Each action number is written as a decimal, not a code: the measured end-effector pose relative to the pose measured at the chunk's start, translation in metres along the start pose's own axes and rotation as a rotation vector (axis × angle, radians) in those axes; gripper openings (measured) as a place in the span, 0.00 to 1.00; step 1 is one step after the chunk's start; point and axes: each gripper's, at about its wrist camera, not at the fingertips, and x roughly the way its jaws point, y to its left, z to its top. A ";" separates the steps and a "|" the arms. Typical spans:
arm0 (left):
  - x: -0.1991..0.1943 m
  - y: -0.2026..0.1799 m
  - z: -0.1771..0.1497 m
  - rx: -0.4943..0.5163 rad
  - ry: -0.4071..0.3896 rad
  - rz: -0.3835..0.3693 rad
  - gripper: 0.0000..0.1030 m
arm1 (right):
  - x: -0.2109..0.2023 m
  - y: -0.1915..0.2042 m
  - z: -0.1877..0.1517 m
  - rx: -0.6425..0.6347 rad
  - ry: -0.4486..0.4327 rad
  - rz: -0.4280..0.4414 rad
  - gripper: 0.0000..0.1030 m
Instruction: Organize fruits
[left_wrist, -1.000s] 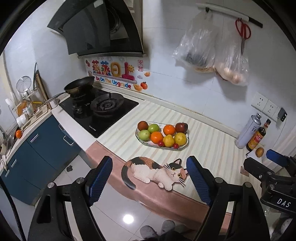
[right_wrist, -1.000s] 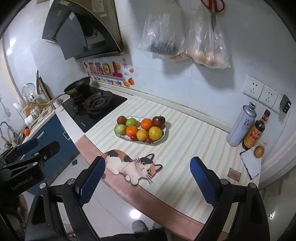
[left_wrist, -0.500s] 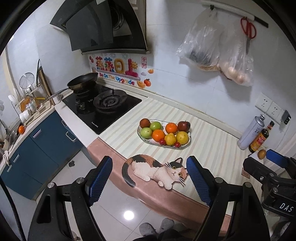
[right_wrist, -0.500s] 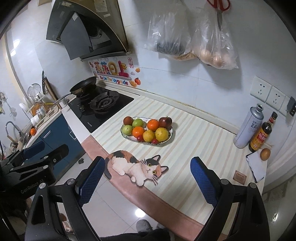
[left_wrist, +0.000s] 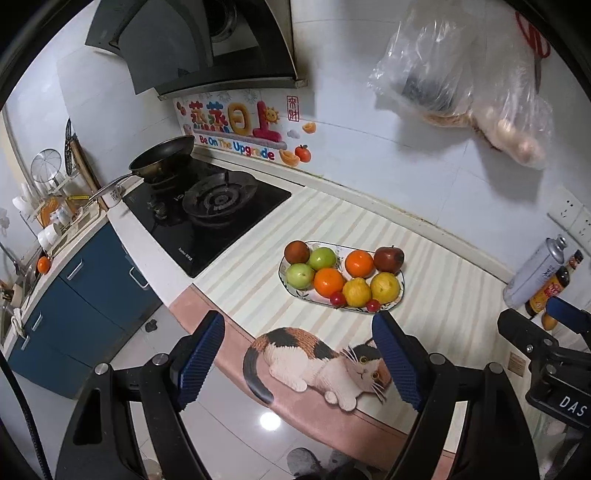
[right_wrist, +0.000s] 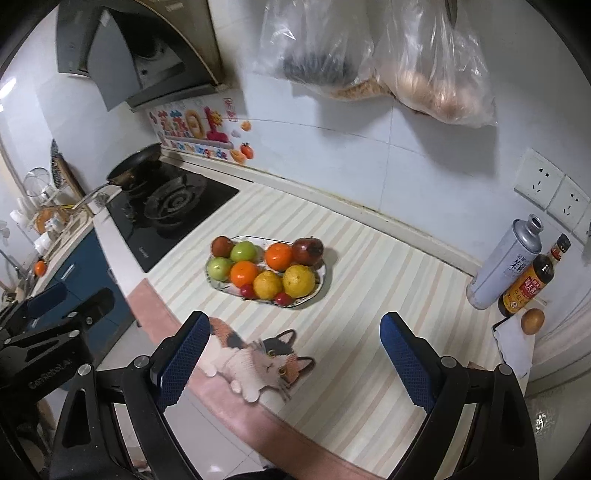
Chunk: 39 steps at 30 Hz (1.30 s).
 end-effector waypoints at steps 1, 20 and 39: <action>0.004 -0.001 0.002 -0.002 0.000 0.004 0.79 | 0.004 -0.001 0.001 0.003 0.005 0.000 0.93; 0.033 -0.008 0.019 -0.023 0.013 -0.015 0.99 | 0.031 -0.013 0.010 0.003 0.024 -0.017 0.98; 0.030 -0.006 0.016 -0.034 0.003 -0.006 0.99 | 0.025 -0.015 0.009 -0.004 0.014 -0.015 0.98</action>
